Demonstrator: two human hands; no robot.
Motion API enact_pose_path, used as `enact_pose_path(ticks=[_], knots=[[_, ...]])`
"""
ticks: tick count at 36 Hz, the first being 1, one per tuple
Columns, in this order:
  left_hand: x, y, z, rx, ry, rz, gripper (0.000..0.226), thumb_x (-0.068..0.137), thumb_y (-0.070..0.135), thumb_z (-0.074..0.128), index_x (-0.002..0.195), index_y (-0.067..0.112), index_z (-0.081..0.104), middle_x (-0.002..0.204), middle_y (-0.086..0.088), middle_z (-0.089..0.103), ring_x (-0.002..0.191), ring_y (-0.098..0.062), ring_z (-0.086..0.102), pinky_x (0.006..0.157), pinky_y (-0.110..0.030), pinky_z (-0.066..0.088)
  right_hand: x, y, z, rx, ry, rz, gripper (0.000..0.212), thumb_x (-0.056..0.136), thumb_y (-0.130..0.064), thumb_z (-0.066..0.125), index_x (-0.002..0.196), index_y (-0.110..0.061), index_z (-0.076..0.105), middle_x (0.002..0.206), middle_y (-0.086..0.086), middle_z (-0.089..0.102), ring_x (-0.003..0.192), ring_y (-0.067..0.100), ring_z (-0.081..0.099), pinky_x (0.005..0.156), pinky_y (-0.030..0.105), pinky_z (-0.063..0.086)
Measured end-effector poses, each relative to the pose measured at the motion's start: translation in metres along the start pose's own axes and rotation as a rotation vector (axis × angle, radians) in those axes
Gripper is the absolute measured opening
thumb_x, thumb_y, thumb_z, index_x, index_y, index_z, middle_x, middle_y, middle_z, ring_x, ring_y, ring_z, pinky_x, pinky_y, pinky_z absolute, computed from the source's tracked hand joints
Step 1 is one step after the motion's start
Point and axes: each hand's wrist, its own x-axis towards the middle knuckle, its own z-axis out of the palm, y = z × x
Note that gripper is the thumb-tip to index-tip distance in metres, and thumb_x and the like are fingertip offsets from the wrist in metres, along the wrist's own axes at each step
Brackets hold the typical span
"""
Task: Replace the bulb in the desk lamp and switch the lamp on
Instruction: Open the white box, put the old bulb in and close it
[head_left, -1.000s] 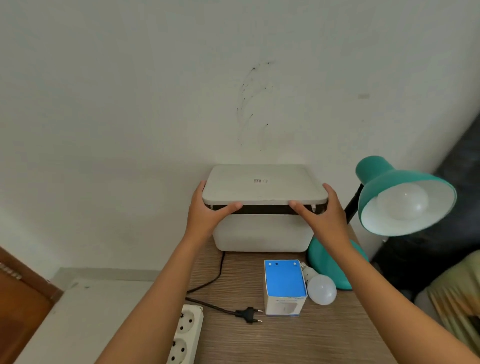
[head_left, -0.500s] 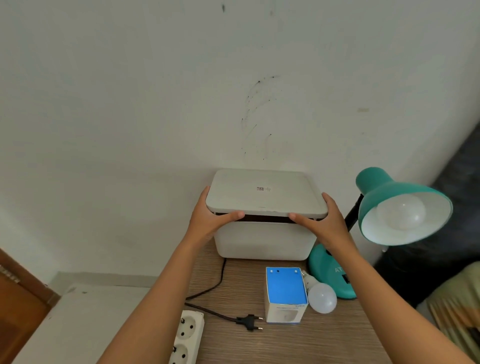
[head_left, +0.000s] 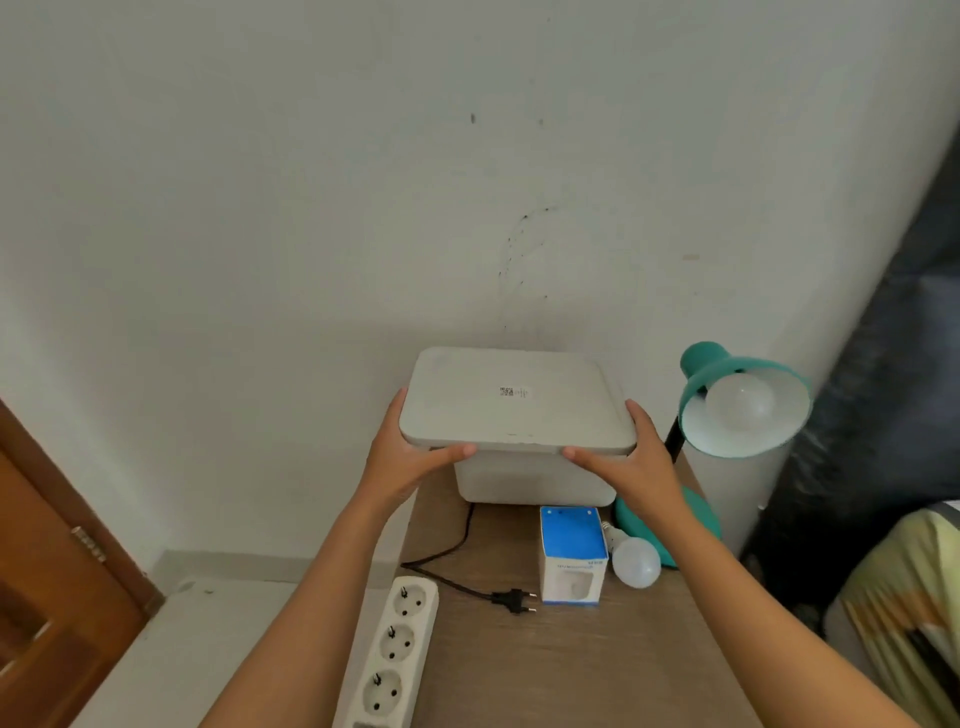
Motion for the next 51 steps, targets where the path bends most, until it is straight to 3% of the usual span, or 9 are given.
enact_pose_path(ticks=[6, 11, 16, 20, 24, 33, 37, 43, 51], knots=[[-0.062, 0.008, -0.006, 0.025, -0.026, 0.013, 0.087, 0.053, 0.036, 0.090, 0.128, 0.029, 0.046, 0.124, 0.008, 0.058, 0.115, -0.008, 0.056, 0.097, -0.040, 0.050, -0.059, 0.003, -0.010, -0.007, -0.003, 0.017, 0.097, 0.063, -0.028, 0.084, 0.141, -0.015, 0.027, 0.132, -0.001, 0.044, 0.119, 0.014, 0.042, 0.098, 0.029, 0.042], [-0.114, 0.007, -0.001, 0.036, -0.033, 0.002, 0.086, 0.054, 0.036, 0.090, 0.128, 0.028, 0.047, 0.124, 0.008, 0.059, 0.114, -0.007, 0.056, 0.096, -0.038, 0.050, -0.108, 0.005, -0.024, -0.049, 0.036, -0.035, 0.079, 0.061, -0.019, 0.085, 0.127, -0.018, 0.042, 0.100, -0.022, 0.048, 0.096, 0.003, 0.049, 0.070, 0.009, 0.041], [-0.187, -0.004, 0.016, 0.057, -0.061, -0.039, 0.089, 0.050, 0.044, 0.087, 0.127, 0.030, 0.045, 0.122, 0.012, 0.056, 0.112, -0.004, 0.055, 0.090, -0.028, 0.050, -0.177, 0.026, -0.045, -0.091, 0.008, -0.035, 0.079, 0.058, -0.026, 0.087, 0.123, -0.018, 0.044, 0.114, -0.008, 0.053, 0.102, 0.003, 0.052, 0.083, 0.021, 0.047], [-0.234, -0.020, 0.028, 0.073, -0.103, -0.095, 0.089, 0.054, 0.043, 0.088, 0.128, 0.033, 0.041, 0.122, 0.015, 0.053, 0.113, -0.004, 0.051, 0.089, -0.026, 0.050, -0.224, 0.045, -0.055, -0.129, -0.024, -0.020, 0.076, 0.061, -0.025, 0.085, 0.124, -0.017, 0.043, 0.115, -0.012, 0.052, 0.104, 0.001, 0.051, 0.079, 0.015, 0.045], [-0.271, -0.031, 0.041, 0.103, -0.124, -0.157, 0.078, 0.065, 0.024, 0.084, 0.123, 0.035, 0.033, 0.111, 0.029, 0.046, 0.103, 0.010, 0.045, 0.079, -0.006, 0.040, -0.257, 0.073, -0.059, -0.165, -0.010, 0.046, 0.079, 0.061, -0.024, 0.085, 0.125, -0.025, 0.039, 0.107, -0.020, 0.045, 0.093, -0.009, 0.046, 0.075, 0.009, 0.037], [-0.295, -0.064, 0.050, 0.172, -0.226, -0.239, 0.077, 0.063, 0.033, 0.086, 0.125, 0.034, 0.041, 0.120, 0.018, 0.054, 0.112, -0.002, 0.052, 0.080, -0.012, 0.044, -0.273, 0.119, -0.061, -0.257, -0.089, 0.184, 0.091, 0.053, -0.039, 0.087, 0.129, -0.021, 0.039, 0.119, -0.006, 0.047, 0.107, 0.009, 0.046, 0.080, 0.019, 0.041], [-0.287, -0.071, 0.050, 0.213, -0.236, -0.256, 0.082, 0.059, 0.040, 0.087, 0.127, 0.031, 0.043, 0.122, 0.016, 0.056, 0.112, -0.003, 0.053, 0.086, -0.018, 0.046, -0.265, 0.121, -0.059, -0.285, -0.132, 0.171, 0.078, 0.057, -0.033, 0.087, 0.120, -0.026, 0.041, 0.112, -0.009, 0.049, 0.100, 0.005, 0.049, 0.070, 0.012, 0.039], [-0.275, -0.073, 0.052, 0.285, -0.232, -0.245, 0.074, 0.061, 0.030, 0.087, 0.120, 0.031, 0.043, 0.111, 0.023, 0.053, 0.104, 0.006, 0.051, 0.077, -0.009, 0.041, -0.251, 0.125, -0.058, -0.542, -0.180, 0.195, 0.095, 0.062, -0.049, 0.080, 0.136, -0.016, 0.031, 0.135, 0.007, 0.041, 0.120, 0.020, 0.039, 0.099, 0.036, 0.035], [-0.272, -0.080, 0.055, 0.456, -0.226, -0.218, 0.084, 0.060, 0.056, 0.079, 0.126, 0.027, 0.036, 0.124, 0.010, 0.049, 0.112, -0.006, 0.047, 0.087, -0.024, 0.042, -0.245, 0.125, -0.055, -0.680, -0.211, 0.176, 0.091, 0.065, -0.056, 0.073, 0.135, -0.014, 0.033, 0.137, 0.010, 0.037, 0.124, 0.025, 0.034, 0.102, 0.040, 0.034]])
